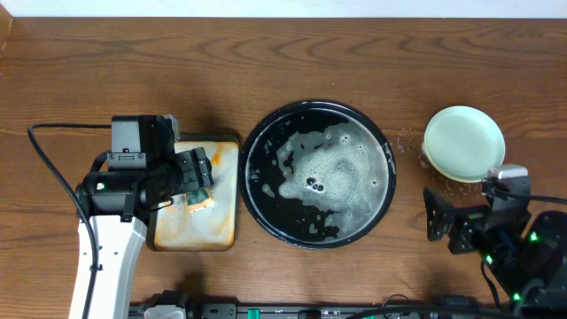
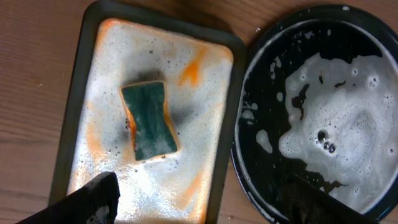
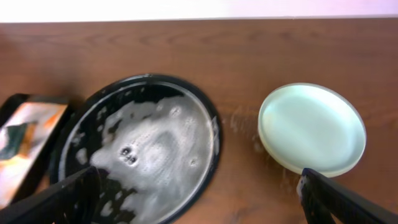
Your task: Clean dirty plates on tray and stack at the side
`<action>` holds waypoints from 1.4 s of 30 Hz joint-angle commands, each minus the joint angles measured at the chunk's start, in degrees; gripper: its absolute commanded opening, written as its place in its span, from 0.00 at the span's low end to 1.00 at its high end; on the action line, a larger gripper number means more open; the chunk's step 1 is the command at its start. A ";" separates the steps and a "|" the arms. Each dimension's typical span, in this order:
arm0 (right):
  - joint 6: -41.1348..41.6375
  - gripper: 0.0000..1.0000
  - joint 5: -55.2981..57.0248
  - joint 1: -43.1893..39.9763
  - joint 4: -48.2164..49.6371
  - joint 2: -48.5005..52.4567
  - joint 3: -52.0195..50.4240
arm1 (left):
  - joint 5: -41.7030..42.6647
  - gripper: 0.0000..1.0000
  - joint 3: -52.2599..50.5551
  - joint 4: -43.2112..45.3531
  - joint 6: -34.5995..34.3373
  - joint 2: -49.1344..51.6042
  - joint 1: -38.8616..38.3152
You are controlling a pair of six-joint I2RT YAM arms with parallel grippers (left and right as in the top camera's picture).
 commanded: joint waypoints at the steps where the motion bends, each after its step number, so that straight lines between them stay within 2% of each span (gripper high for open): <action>1: -3.08 0.99 1.70 0.20 4.74 -1.55 -5.90 | 0.31 0.84 1.36 -0.07 0.57 0.11 0.31; 4: -2.32 0.99 0.68 -1.25 10.64 -6.23 -13.44 | 0.28 0.84 1.38 -0.07 0.57 0.11 0.31; 10: -1.53 0.99 0.09 -1.84 13.42 -18.80 -26.58 | 0.31 0.84 1.38 -0.07 0.57 0.11 0.31; 18: -1.55 0.99 -0.50 -1.73 24.26 -31.04 -39.17 | 0.31 0.84 1.38 -0.07 0.57 0.11 0.31; 25: -1.57 0.99 -0.24 -1.44 29.27 -31.41 -45.38 | 0.31 0.84 1.36 -0.07 0.57 0.11 0.31; 35: -1.57 0.99 -0.24 -1.40 51.21 -31.43 -54.62 | 0.28 0.84 1.38 -0.07 0.57 0.11 0.31; 42: -1.57 0.99 -0.20 -1.31 52.19 -31.39 -55.15 | 0.31 0.84 1.38 -0.07 0.57 0.11 0.31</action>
